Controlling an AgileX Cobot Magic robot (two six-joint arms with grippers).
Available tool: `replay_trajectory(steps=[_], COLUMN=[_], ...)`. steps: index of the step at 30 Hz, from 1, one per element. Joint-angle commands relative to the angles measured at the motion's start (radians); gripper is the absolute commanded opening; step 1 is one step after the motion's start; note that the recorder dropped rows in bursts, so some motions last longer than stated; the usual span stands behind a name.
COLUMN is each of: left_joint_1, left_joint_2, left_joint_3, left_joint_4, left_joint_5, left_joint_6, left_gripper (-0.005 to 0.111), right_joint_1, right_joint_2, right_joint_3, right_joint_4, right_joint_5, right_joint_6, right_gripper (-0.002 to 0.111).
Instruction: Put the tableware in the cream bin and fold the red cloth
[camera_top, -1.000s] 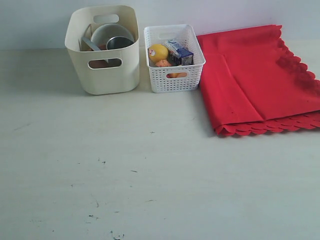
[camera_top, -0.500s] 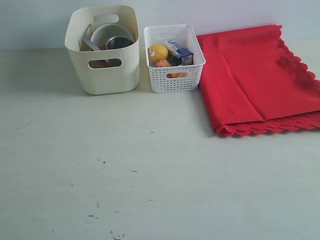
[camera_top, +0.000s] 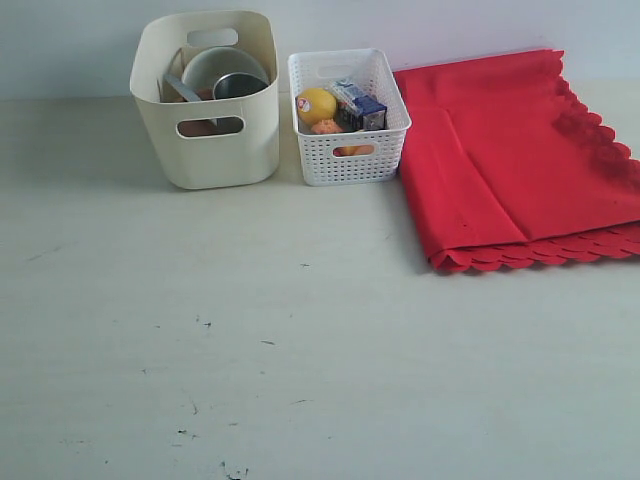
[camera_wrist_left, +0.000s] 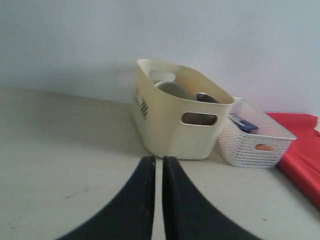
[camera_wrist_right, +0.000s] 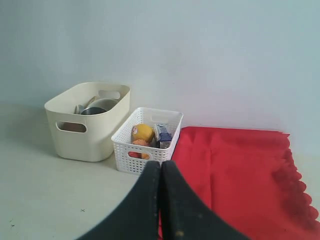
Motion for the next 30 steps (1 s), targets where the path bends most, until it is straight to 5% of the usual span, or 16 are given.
replay_trajectory(steps=[1, 12, 30], left_joint_1=[0.096, 0.201, 0.204], left_joint_2=[-0.016, -0.046, -0.046], left_joint_3=[0.006, 0.006, 0.006], left_joint_4=[-0.018, 0.000, 0.015], left_joint_5=[0.017, 0.212, 0.226], left_joint_6=[0.005, 0.051, 0.089], left_gripper=[0.008, 0.008, 0.008], right_joint_1=[0.001, 0.001, 0.001], right_joint_2=[-0.002, -0.002, -0.002], right_joint_3=[0.006, 0.006, 0.006], right_joint_4=[0.007, 0.007, 0.008], right_joint_5=[-0.009, -0.009, -0.007], right_joint_6=[-0.001, -0.001, -0.001], right_gripper=[0.000, 0.000, 0.000])
